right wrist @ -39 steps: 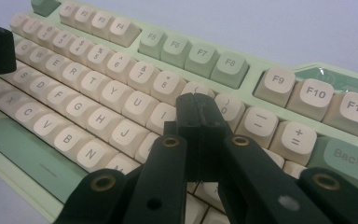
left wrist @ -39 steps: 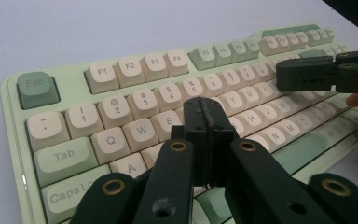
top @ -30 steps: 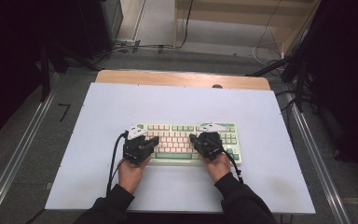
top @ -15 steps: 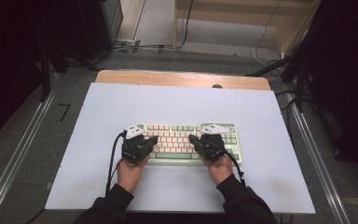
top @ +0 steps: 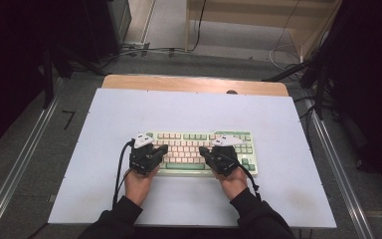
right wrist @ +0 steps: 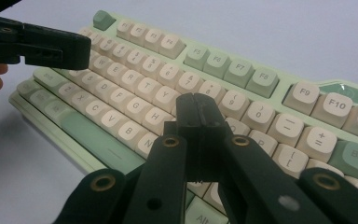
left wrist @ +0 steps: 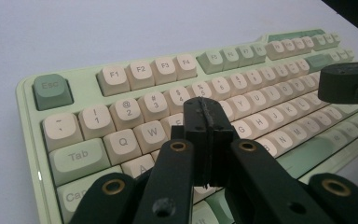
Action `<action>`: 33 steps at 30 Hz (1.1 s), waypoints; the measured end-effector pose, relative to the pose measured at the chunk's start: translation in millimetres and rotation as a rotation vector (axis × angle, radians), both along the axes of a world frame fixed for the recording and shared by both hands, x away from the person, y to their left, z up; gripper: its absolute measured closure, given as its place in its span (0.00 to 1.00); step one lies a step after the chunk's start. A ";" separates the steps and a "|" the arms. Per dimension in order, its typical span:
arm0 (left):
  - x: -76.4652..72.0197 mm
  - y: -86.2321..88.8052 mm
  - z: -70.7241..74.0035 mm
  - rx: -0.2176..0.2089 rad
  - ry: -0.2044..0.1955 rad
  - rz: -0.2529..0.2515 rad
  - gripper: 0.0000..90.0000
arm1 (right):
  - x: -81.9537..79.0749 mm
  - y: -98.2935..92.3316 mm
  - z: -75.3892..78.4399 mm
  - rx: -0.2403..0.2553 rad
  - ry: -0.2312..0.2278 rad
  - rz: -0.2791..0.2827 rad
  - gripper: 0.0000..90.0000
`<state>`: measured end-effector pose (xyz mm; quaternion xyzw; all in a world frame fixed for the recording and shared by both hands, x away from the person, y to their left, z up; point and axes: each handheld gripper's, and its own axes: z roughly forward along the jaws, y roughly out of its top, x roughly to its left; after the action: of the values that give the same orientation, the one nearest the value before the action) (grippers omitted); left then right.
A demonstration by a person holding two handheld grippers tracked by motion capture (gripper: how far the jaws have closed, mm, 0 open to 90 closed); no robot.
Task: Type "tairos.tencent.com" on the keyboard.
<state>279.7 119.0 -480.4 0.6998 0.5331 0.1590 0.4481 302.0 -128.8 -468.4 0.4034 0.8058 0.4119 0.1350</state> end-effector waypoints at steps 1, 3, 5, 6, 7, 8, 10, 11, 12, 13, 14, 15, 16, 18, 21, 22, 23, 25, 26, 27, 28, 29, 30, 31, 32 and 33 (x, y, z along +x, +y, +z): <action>0.0 0.0 0.0 0.001 -0.001 0.000 1.00 | -0.3 0.2 -0.3 0.000 0.001 0.001 0.97; 0.0 0.1 0.0 0.001 0.000 0.000 1.00 | -0.9 1.4 -1.4 -0.001 0.005 0.001 0.97; -0.1 0.1 0.1 0.001 -0.001 -0.001 1.00 | -1.3 2.1 -2.9 -0.008 0.007 0.007 0.97; 0.0 0.1 0.0 0.002 -0.001 -0.001 1.00 | -1.7 2.8 -3.5 -0.011 0.010 0.011 0.97; 0.0 0.0 -0.1 0.001 -0.001 0.000 1.00 | -1.9 3.4 -4.3 -0.013 0.009 0.013 0.97; 0.1 0.0 -0.2 0.001 -0.001 0.000 1.00 | -2.2 4.0 -4.9 -0.013 0.011 0.014 0.97; 0.1 0.2 -0.2 0.000 -0.002 -0.001 1.00 | -2.6 4.9 -5.9 -0.016 0.014 0.017 0.97; 0.1 0.3 -0.1 0.001 -0.002 -0.001 1.00 | -2.7 5.3 -6.4 -0.020 0.013 0.017 0.97; 0.0 0.4 -0.1 0.002 -0.002 -0.002 1.00 | -2.7 5.7 -7.0 -0.021 0.015 0.018 0.97; 0.0 0.2 -0.1 0.001 -0.001 -0.001 1.00 | -2.9 6.1 -7.8 -0.023 0.017 0.021 0.97; 0.0 0.1 -0.2 0.002 -0.001 -0.001 1.00 | -3.1 7.0 -9.0 -0.026 0.018 0.023 0.97; 0.0 0.0 -0.2 0.002 -0.001 -0.001 1.00 | -3.4 8.0 -10.3 -0.031 0.021 0.027 0.97; 0.0 -0.1 -0.2 0.002 -0.001 -0.001 1.00 | -3.6 9.1 -12.0 -0.039 0.023 0.030 0.97; 0.0 -0.2 -0.2 0.002 -0.001 0.000 1.00 | -3.7 11.6 -15.3 -0.051 0.029 0.036 0.97; 0.1 0.0 -0.4 0.002 -0.001 0.000 1.00 | -2.8 14.1 -20.0 -0.073 0.038 0.042 0.97; 0.2 0.1 -0.5 0.002 0.000 -0.001 1.00 | -2.6 14.7 -21.2 -0.074 0.041 0.042 0.97; 0.2 0.1 -0.6 0.001 0.000 0.000 1.00 | -2.4 14.8 -20.7 -0.074 0.044 0.040 0.97; 0.0 0.2 -0.4 0.002 -0.001 0.000 1.00 | -2.3 14.1 -20.3 -0.071 0.042 0.041 0.97; 0.0 0.6 -0.1 0.002 -0.003 -0.001 1.00 | -2.6 13.4 -19.5 -0.066 0.042 0.041 0.97; -0.1 0.8 0.1 0.000 -0.003 -0.001 1.00 | -3.2 12.7 -17.8 -0.054 0.036 0.039 0.97; -0.2 0.9 0.2 0.000 -0.005 -0.001 1.00 | -3.9 11.8 -15.8 -0.043 0.031 0.040 0.97; -0.3 1.0 0.4 -0.001 -0.004 0.001 1.00 | -4.5 10.7 -13.9 -0.034 0.021 0.043 0.97; -0.6 1.2 0.6 -0.001 -0.005 0.002 1.00 | -5.3 9.5 -11.8 -0.028 0.018 0.040 0.97; -1.1 1.4 1.1 -0.003 -0.005 0.004 1.00 | -5.7 7.8 -10.2 -0.020 0.013 0.040 0.96; -1.8 1.9 1.7 -0.006 -0.007 0.000 1.00 | -6.3 5.7 -8.3 -0.013 0.009 0.035 0.95; -2.9 2.3 2.7 -0.008 -0.011 0.004 1.00 | -6.8 3.0 -6.6 -0.004 0.005 0.032 0.94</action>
<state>276.8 121.3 -477.7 0.6960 0.5327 0.1616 0.4535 295.2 -125.8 -475.0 0.3913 0.8134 0.4112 0.1271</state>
